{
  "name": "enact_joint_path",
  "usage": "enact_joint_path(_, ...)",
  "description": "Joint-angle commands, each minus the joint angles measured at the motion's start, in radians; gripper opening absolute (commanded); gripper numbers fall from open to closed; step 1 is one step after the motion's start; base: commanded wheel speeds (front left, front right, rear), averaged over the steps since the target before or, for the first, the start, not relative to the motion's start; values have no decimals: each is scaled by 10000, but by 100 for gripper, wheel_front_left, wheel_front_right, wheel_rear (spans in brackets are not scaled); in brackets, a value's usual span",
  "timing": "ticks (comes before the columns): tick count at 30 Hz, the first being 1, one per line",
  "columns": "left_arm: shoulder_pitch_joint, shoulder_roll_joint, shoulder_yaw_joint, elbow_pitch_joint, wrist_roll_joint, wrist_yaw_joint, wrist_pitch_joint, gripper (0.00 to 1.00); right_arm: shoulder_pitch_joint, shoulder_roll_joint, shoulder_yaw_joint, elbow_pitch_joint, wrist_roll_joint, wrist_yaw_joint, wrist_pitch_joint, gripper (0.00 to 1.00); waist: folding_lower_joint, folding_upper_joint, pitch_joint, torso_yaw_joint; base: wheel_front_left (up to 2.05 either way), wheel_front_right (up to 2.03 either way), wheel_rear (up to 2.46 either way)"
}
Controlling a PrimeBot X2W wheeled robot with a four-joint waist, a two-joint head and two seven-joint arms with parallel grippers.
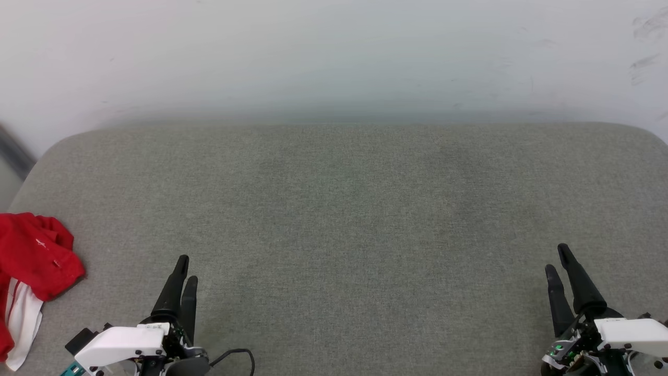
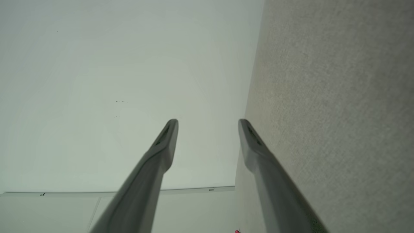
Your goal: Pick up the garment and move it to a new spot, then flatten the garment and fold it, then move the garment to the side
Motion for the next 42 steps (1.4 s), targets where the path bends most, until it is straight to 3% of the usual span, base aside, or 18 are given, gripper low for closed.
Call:
enact_joint_path(1, -171, 16, -116, -180, 0, -12, -77, 100, -126, -1, 22, -195, -33, 0, -89, 100, 0, 0, 3, -2, 0, 0, 0)
enact_joint_path(19, -389, 68, -1267, -956, 518, -18, -963, 100, 172, -90, 375, -1071, -906, 0, -962, 100, 0, 0, 13, -2, 0, 0, 0)
enact_joint_path(26, -391, 64, -1473, -1193, 2243, -21, -1256, 100, 306, -117, 358, -1566, -2183, 0, -1261, 100, 0, 0, 9, 23, 0, 0, 0)
enact_joint_path(42, -311, 31, -1639, -1645, 6116, -26, -1840, 100, 551, -162, 569, -2446, -6974, 0, -1579, 100, 0, 0, 17, 4, 0, 0, 0)
